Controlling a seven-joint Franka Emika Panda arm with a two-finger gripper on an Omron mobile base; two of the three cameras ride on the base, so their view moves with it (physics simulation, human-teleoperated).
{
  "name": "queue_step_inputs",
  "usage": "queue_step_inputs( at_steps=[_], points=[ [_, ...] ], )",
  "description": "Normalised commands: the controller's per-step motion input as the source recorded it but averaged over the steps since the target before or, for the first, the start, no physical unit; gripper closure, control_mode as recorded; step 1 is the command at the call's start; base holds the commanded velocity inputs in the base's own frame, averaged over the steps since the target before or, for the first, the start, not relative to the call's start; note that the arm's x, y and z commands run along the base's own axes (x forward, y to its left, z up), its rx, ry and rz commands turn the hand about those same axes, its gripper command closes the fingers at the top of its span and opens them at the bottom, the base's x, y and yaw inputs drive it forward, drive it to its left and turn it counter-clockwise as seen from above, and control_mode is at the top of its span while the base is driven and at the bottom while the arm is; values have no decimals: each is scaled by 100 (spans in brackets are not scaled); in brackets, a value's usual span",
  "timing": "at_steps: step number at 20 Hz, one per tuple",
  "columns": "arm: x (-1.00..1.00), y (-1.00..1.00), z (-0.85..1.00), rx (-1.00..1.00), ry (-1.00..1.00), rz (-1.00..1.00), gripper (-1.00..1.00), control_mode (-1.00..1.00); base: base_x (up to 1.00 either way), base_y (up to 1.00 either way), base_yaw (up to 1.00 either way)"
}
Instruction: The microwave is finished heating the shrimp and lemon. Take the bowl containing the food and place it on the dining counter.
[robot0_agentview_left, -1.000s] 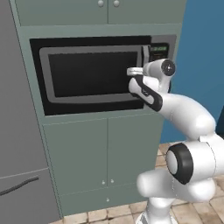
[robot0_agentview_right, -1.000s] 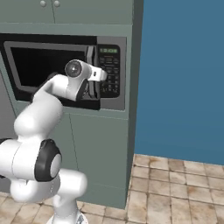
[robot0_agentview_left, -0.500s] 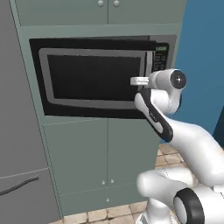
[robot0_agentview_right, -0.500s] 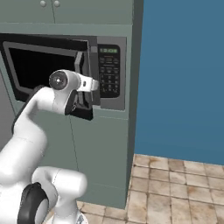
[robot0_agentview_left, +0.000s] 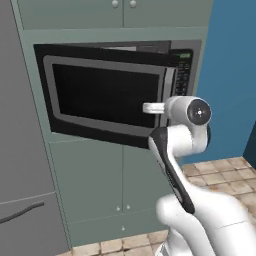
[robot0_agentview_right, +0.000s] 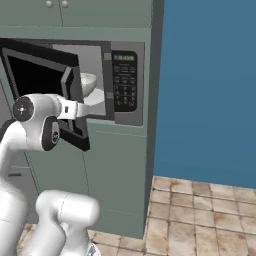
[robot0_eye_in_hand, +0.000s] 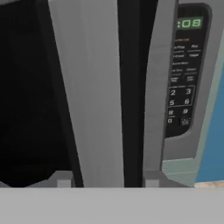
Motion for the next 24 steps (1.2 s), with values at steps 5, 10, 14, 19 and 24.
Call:
queue_step_inputs(
  at_steps=[5, 10, 14, 19, 24],
  points=[
    [-100, 73, 29, -14, -2, -13, -100, -100, 0, 0, 0],
    [-100, 40, 3, -12, -5, 9, -100, -100, 0, 0, 0],
    [-100, 16, 0, -8, -4, 15, -100, -100, 0, 0, 0],
    [-100, 1, 0, -3, -3, 4, -100, -100, 0, 0, 0],
    [-65, -62, 0, 3, 1, 10, -100, -100, 0, 0, 0]
  ],
)
